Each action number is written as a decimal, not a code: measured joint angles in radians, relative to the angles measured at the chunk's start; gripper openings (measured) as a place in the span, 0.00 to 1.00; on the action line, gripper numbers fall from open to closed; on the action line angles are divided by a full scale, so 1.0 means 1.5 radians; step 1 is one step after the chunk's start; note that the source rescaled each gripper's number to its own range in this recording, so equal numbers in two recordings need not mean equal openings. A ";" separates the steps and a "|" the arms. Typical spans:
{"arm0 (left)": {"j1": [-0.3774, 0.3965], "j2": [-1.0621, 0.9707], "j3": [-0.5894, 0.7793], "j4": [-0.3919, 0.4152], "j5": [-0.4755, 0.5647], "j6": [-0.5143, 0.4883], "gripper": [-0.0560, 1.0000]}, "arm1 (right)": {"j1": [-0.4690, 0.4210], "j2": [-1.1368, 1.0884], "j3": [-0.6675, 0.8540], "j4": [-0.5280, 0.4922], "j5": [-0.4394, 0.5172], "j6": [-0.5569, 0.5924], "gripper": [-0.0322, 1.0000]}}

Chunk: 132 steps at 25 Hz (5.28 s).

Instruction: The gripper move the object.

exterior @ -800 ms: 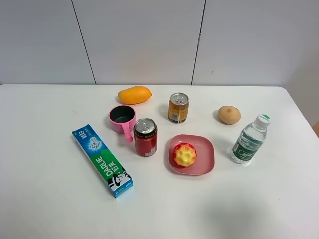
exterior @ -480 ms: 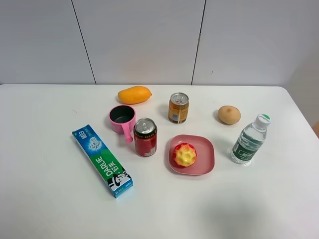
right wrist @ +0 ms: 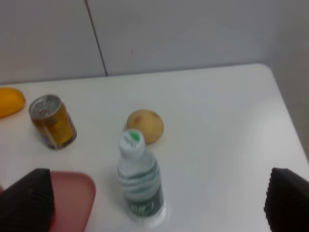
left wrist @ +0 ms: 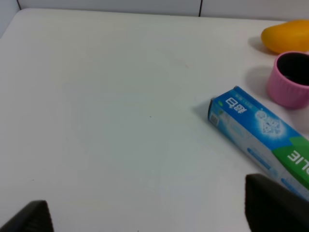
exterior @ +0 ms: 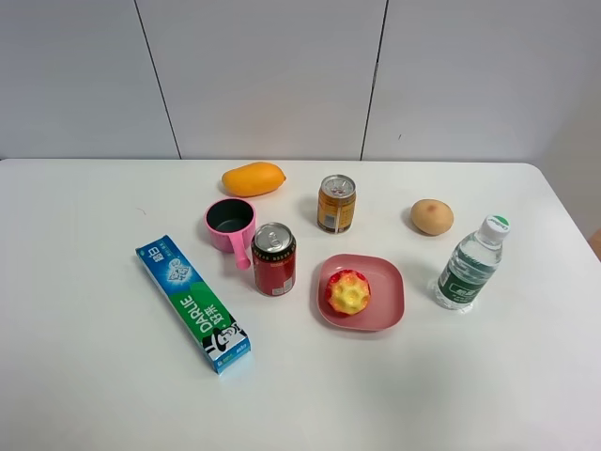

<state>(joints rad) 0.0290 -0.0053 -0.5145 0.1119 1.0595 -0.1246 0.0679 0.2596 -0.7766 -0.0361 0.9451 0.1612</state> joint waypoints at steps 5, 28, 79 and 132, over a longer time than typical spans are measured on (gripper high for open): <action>0.000 0.000 0.000 0.000 0.000 0.000 1.00 | 0.000 0.212 -0.097 -0.022 -0.050 0.000 1.00; 0.000 0.000 0.000 0.000 0.000 0.000 1.00 | 0.000 1.077 -0.562 -0.011 -0.047 -0.001 1.00; 0.000 -0.001 0.000 0.000 0.000 0.000 1.00 | 0.241 1.035 -0.782 0.156 0.029 -0.129 0.03; 0.000 -0.001 0.000 0.000 0.000 0.000 1.00 | 0.443 1.482 -0.912 0.089 -0.093 -0.135 0.47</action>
<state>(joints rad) 0.0290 -0.0063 -0.5145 0.1119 1.0595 -0.1239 0.7328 2.4824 -2.1453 0.0976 0.8056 -0.0406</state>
